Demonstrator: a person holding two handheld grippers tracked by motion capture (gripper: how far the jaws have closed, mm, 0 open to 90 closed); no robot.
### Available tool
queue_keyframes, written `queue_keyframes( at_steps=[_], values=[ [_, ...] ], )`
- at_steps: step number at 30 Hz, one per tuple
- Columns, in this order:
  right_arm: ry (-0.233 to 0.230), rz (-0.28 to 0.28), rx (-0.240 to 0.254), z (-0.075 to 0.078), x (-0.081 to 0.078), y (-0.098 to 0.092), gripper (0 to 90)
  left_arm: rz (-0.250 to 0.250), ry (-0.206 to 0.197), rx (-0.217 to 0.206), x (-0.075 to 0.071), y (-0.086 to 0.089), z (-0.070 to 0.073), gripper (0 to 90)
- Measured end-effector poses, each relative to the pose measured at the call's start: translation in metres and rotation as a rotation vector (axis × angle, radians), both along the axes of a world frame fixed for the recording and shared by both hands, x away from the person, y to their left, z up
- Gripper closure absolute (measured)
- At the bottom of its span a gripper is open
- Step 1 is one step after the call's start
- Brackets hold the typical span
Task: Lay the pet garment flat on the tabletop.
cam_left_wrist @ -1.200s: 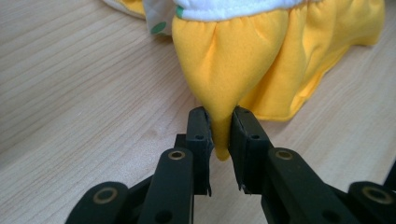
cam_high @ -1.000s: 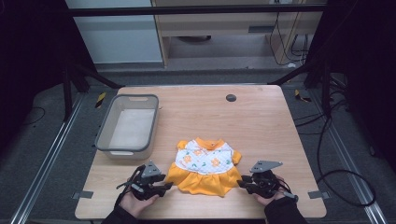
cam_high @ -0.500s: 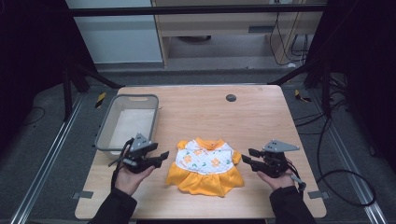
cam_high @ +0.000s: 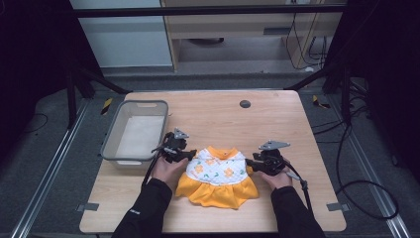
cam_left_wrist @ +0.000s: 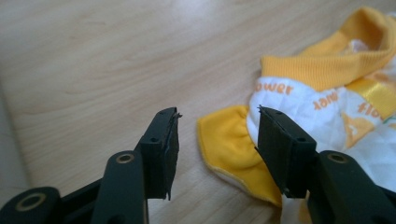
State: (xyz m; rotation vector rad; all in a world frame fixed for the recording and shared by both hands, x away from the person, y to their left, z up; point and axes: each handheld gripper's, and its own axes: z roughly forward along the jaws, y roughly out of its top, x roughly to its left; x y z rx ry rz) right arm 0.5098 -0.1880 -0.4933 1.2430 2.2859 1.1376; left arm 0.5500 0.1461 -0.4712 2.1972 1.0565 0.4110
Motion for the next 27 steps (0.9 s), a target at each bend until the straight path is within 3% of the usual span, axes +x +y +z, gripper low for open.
queue_keyframes(
  at_steps=[7,10,15,17,19,22,25,27],
  values=[
    [0.026,0.032,-0.032,-0.008,-0.002,0.006,61.0,-0.009,0.056,-0.003,-0.002,-0.002,-0.015,52.3],
    [0.036,0.037,-0.031,-0.008,-0.002,0.006,66.2,-0.011,0.056,0.001,-0.004,-0.003,-0.017,56.1],
    [0.056,0.048,-0.016,-0.008,-0.004,0.009,82.1,-0.021,0.058,0.016,-0.008,-0.009,-0.016,76.2],
    [0.056,0.052,-0.021,-0.006,-0.005,0.010,84.3,-0.023,0.064,0.018,-0.009,-0.012,-0.016,83.9],
    [0.051,0.054,-0.022,-0.005,-0.005,0.010,85.5,-0.020,0.063,0.017,-0.010,-0.011,-0.015,85.5],
    [0.027,0.052,0.009,0.004,-0.007,0.006,85.9,-0.017,0.016,-0.011,-0.015,-0.005,-0.006,86.1],
    [-0.037,0.065,0.066,0.019,-0.011,0.002,85.8,-0.017,-0.061,-0.099,-0.025,0.005,0.016,86.1],
    [-0.081,0.077,0.095,0.030,-0.014,0.001,85.7,-0.025,-0.103,-0.124,-0.031,0.008,0.028,86.2]
  ],
)
